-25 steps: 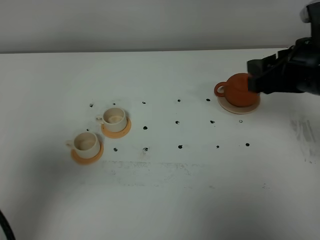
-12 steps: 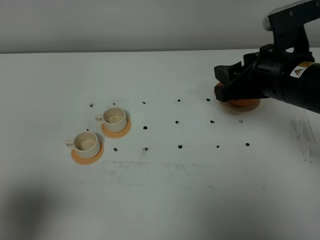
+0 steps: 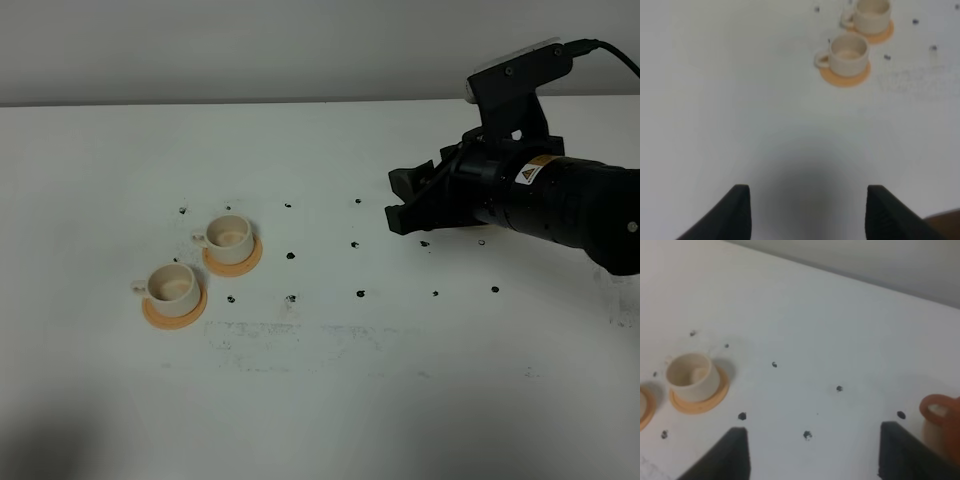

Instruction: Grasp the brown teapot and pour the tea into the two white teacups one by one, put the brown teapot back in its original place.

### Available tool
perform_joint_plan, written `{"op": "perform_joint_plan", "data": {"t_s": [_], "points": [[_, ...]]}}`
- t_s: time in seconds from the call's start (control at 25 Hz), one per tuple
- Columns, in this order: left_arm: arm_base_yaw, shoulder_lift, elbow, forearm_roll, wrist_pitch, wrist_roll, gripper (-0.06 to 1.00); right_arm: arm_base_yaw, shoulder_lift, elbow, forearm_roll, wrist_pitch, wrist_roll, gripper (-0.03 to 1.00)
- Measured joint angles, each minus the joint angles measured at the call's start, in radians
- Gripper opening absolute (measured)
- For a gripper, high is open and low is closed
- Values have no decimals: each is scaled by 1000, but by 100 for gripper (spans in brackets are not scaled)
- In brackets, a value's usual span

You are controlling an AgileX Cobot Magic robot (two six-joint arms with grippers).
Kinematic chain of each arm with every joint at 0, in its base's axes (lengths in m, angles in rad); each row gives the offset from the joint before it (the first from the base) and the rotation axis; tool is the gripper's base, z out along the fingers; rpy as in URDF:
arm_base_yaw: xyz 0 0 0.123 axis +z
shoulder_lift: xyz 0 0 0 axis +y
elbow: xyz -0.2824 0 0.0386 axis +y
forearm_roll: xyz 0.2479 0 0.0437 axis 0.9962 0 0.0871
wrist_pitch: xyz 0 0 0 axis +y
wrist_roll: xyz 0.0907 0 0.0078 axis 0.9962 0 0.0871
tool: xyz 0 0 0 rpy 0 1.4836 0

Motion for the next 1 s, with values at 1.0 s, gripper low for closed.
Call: {"op": "perform_joint_plan", "data": {"t_s": [1.0], "points": [[174, -109, 0, 1, 1, 2, 50, 58, 71, 0, 11, -78, -20, 49]]}}
